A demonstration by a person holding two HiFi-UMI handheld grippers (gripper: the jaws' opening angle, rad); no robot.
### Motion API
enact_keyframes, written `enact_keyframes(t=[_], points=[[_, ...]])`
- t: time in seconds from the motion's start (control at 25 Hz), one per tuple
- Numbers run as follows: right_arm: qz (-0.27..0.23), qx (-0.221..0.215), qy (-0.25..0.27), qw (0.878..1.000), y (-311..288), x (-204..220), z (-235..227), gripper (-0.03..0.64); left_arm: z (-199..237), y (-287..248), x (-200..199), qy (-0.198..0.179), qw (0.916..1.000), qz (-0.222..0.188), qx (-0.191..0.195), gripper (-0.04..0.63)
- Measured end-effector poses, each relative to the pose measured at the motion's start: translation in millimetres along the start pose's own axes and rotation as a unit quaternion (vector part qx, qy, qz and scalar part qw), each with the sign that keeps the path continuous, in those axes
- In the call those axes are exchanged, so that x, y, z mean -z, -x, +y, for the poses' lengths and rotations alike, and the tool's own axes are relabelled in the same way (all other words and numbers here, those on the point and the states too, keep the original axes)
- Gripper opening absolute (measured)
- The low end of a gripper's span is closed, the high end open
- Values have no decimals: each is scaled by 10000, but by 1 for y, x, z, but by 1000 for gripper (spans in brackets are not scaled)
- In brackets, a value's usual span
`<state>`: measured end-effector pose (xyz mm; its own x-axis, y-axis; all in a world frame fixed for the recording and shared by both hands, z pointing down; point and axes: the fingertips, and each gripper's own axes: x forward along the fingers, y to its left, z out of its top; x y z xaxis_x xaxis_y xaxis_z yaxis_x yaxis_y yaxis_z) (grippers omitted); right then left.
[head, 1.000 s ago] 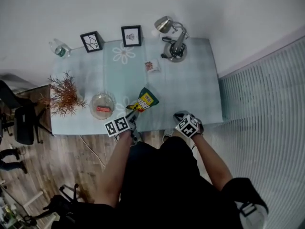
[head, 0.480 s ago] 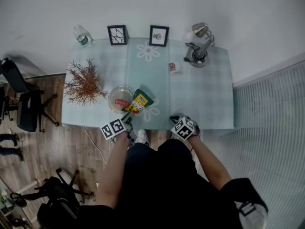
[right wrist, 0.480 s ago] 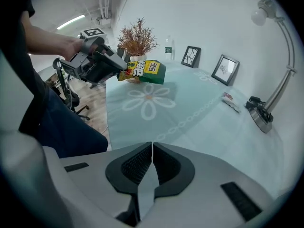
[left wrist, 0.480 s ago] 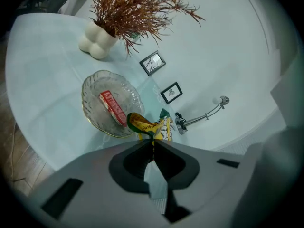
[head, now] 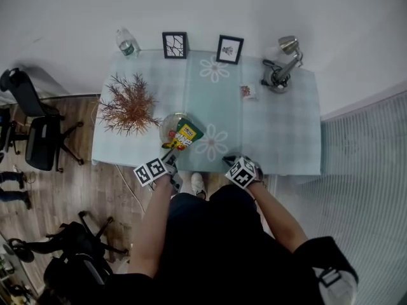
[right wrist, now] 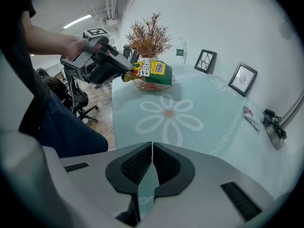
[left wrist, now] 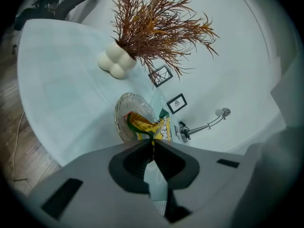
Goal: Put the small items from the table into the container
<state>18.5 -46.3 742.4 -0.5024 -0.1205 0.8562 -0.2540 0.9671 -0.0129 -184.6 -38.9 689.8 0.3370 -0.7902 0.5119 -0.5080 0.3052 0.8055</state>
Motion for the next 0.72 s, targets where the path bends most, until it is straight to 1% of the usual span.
enact_keyframes(t=[0.24,0.72], points=[[13,-43,-9,10000,-10,-11,11,29,7,0,-7,33,10000,-33,49,25],[90,-166,-17,9998,-23,-14,30,29,16,-9,-10,207,9997,126,7,31]])
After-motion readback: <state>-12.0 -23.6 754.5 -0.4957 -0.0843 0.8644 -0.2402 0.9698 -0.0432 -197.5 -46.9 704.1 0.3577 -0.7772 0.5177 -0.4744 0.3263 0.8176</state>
